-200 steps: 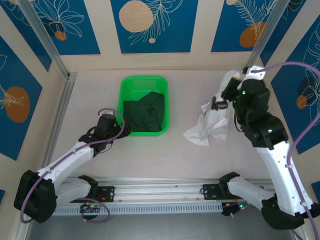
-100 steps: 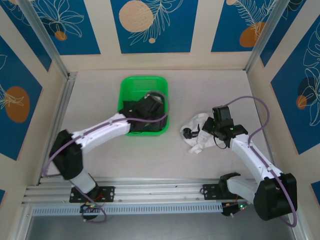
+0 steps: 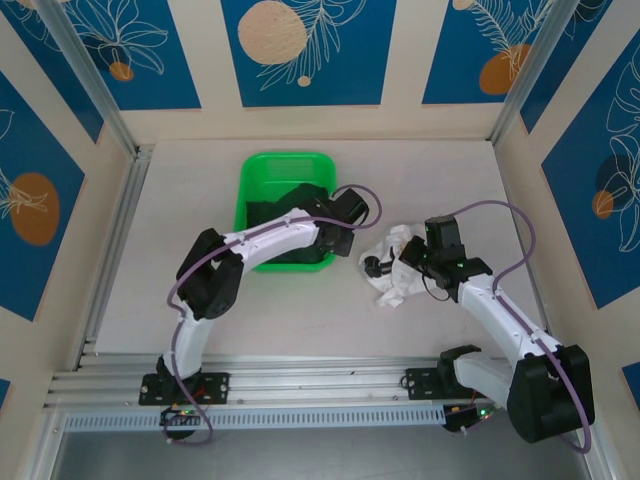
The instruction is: Fold and stack the t-shirts
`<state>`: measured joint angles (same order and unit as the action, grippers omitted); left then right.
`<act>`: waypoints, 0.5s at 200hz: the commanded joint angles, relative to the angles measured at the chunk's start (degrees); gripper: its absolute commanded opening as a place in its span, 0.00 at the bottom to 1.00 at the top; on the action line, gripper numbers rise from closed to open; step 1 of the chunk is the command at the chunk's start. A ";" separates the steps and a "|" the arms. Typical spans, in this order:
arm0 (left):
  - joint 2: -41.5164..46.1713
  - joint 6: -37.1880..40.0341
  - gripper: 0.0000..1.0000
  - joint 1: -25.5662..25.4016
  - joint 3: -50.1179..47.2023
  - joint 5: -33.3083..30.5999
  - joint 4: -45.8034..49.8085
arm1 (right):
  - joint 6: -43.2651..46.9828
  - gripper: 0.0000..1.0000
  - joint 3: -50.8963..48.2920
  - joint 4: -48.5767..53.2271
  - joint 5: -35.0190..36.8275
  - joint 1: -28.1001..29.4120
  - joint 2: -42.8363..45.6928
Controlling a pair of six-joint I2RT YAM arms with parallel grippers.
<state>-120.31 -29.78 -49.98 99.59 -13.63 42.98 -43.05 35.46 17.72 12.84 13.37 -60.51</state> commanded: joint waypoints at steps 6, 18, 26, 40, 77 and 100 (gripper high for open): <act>1.32 -0.70 0.35 2.10 -0.19 -1.24 2.59 | -1.25 0.04 -1.10 -0.75 -1.68 0.47 1.03; 3.77 -0.25 0.32 3.96 -3.29 -1.18 1.40 | -1.25 0.04 -1.00 -0.54 -1.79 0.52 1.03; 5.37 0.38 0.30 5.45 -5.28 -1.16 1.08 | -1.32 0.04 -1.01 -0.57 -1.83 0.52 1.09; 8.32 1.58 0.28 8.37 -8.68 -1.38 0.54 | -1.42 0.04 -1.05 -0.62 -1.85 0.67 1.26; 15.50 6.90 0.22 17.89 -17.39 -1.58 -2.13 | -1.64 0.04 -1.30 -1.01 -1.95 0.98 1.36; 17.39 9.24 0.21 24.01 -19.26 -2.47 -2.40 | -1.95 0.04 -1.78 -1.82 -2.16 1.17 1.21</act>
<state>-106.08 -23.35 -31.33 82.32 -14.28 40.25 -43.72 34.98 17.12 11.99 13.93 -60.40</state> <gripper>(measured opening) 0.216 0.062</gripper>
